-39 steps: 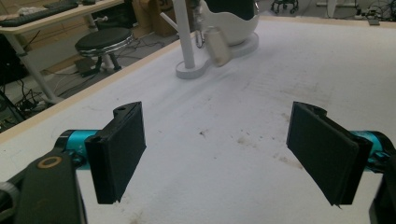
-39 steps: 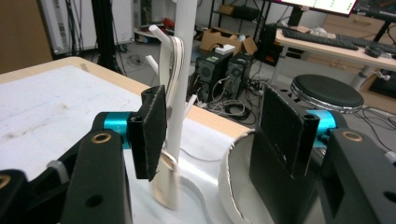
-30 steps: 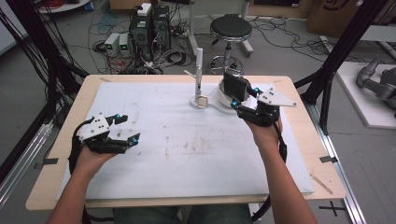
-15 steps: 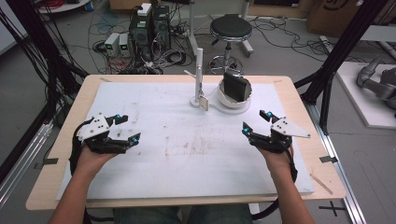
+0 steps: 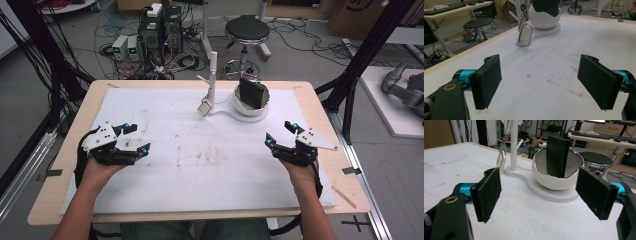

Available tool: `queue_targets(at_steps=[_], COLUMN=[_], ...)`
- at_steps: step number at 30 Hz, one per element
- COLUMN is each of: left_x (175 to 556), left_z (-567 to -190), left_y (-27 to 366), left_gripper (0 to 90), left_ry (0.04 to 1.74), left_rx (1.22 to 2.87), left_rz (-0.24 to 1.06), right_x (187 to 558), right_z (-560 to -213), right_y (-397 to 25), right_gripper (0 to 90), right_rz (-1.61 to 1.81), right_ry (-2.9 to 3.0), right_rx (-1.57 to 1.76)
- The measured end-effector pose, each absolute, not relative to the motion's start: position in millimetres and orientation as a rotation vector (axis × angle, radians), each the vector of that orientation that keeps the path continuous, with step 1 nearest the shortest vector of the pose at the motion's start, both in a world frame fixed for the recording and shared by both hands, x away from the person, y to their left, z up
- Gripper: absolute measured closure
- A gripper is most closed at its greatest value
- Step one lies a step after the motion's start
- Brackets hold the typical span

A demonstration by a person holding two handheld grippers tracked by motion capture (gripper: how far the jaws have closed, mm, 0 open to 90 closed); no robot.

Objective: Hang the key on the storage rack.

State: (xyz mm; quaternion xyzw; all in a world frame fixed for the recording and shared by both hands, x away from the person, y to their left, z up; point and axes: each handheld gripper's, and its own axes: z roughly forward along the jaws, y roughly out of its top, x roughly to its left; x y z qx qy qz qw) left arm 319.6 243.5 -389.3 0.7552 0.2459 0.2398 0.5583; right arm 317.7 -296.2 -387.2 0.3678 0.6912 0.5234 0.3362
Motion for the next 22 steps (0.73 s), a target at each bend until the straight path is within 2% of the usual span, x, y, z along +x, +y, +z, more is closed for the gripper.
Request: queue_targets(at_steps=[22], left_x=[322.6], left_z=[-395.6], left_y=[245.4], left_gripper=[19.2], left_ry=[0.599], left_rx=[1.801], left_rz=[0.554], right_x=[321.0], right_z=[-391.1], right_y=[-298.7], right_gripper=[21.0], right_rz=[1.358], right_ry=[1.823], right_rx=[0.990])
